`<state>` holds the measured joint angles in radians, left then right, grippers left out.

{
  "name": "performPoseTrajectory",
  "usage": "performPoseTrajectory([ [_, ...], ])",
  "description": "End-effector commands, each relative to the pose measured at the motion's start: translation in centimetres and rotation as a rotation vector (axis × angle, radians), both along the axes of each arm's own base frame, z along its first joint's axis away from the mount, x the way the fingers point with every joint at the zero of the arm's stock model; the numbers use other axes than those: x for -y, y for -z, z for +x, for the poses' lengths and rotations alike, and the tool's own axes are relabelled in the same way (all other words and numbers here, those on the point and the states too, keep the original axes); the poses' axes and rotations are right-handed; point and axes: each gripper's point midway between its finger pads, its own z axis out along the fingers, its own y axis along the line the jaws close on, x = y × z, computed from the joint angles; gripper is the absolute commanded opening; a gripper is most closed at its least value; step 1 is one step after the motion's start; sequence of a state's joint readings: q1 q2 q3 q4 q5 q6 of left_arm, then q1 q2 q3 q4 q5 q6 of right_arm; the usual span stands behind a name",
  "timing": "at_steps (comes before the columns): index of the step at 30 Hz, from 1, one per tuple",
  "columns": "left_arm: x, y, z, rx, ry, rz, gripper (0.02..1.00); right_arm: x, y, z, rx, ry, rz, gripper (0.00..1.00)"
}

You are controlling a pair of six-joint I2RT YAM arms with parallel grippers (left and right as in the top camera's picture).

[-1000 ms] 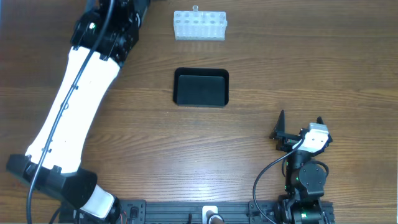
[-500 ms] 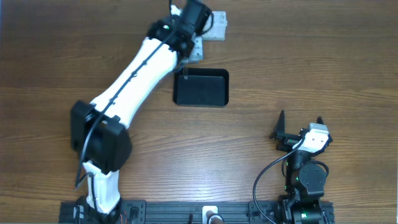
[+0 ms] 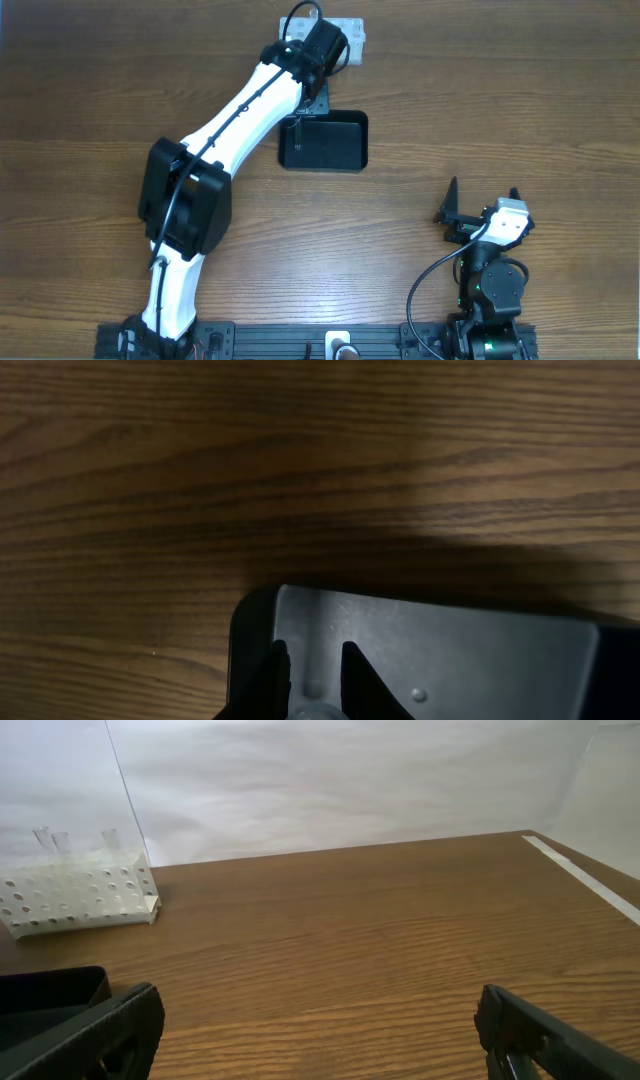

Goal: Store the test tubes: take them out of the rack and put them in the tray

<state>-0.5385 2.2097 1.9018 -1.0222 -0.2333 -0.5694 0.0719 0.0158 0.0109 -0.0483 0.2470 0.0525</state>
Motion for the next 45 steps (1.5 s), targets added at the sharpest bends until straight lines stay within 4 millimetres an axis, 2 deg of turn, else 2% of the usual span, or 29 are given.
performPoseTrajectory([
  [1, -0.8, 1.8, 0.1, -0.036, -0.025, 0.018, 0.08, 0.3, 0.1, -0.1, 0.003, 0.018, 0.005, 0.991],
  [6, -1.0, 3.2, -0.1, -0.064, -0.013, 0.038, 0.086, 0.3, 0.1, -0.1, 0.003, 0.018, 0.005, 0.993],
  [29, -1.0, 4.8, -0.5, -0.106, -0.004, 0.042, 0.115, 0.3, 0.1, -0.1, 0.003, 0.018, 0.005, 0.993],
  [36, -1.0, 4.8, -0.4, -0.105, -0.005, 0.041, 0.196, 0.3, 0.1, -0.1, 0.003, 0.018, 0.005, 0.993],
  [41, -0.9, 4.7, -0.3, -0.099, -0.005, 0.039, 0.325, 0.3, 0.1, -0.1, 0.003, 0.018, 0.005, 0.993],
  [45, -0.9, 3.5, 0.2, -0.067, -0.008, 0.034, 0.354, 0.3, 0.1, -0.1, 0.003, 0.018, 0.005, 0.993],
])
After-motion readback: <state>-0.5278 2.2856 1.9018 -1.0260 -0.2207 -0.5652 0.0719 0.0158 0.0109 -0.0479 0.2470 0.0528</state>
